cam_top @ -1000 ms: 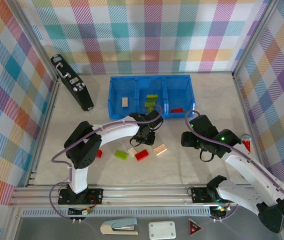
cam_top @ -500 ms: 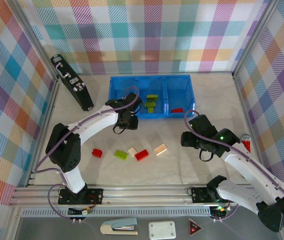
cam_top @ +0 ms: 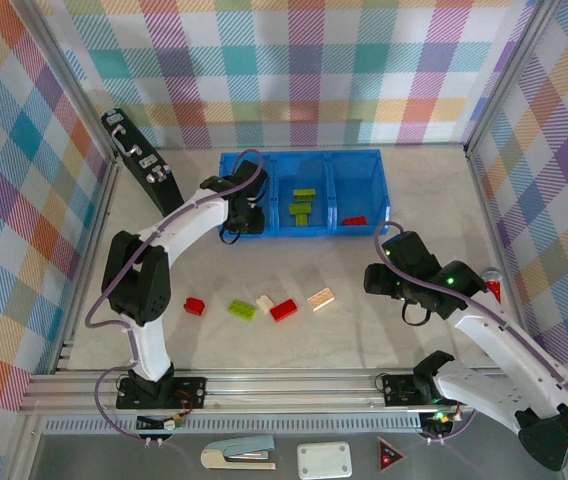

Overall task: Sort the legos into containers by color
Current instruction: Place the lego in the container.

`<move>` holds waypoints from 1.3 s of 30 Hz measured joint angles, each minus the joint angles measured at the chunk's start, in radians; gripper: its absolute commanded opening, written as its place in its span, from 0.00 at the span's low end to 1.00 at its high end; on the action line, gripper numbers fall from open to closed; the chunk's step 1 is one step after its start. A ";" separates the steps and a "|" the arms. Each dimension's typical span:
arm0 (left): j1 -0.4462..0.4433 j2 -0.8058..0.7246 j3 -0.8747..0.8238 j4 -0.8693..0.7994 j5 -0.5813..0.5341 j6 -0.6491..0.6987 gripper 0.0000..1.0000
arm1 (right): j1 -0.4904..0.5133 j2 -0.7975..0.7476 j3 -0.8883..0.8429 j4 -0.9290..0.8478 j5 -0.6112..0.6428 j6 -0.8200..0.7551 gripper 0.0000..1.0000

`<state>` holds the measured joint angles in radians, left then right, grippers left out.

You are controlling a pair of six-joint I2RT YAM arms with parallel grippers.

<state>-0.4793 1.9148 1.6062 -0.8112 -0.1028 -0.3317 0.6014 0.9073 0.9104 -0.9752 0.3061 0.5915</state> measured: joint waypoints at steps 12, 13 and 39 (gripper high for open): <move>0.063 0.272 0.390 -0.011 -0.035 0.045 0.33 | 0.000 -0.001 0.000 -0.020 0.016 0.000 0.81; 0.068 0.290 0.420 -0.014 -0.037 0.045 0.33 | 0.000 -0.001 0.000 -0.022 0.018 0.000 0.81; 0.138 0.530 0.561 0.151 -0.038 0.067 0.41 | 0.000 -0.025 0.000 -0.063 0.039 0.000 0.81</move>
<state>-0.3416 2.4451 2.1670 -0.6598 -0.1406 -0.2646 0.6014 0.8822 0.9104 -1.0378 0.3454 0.5915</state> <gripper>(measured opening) 0.391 0.810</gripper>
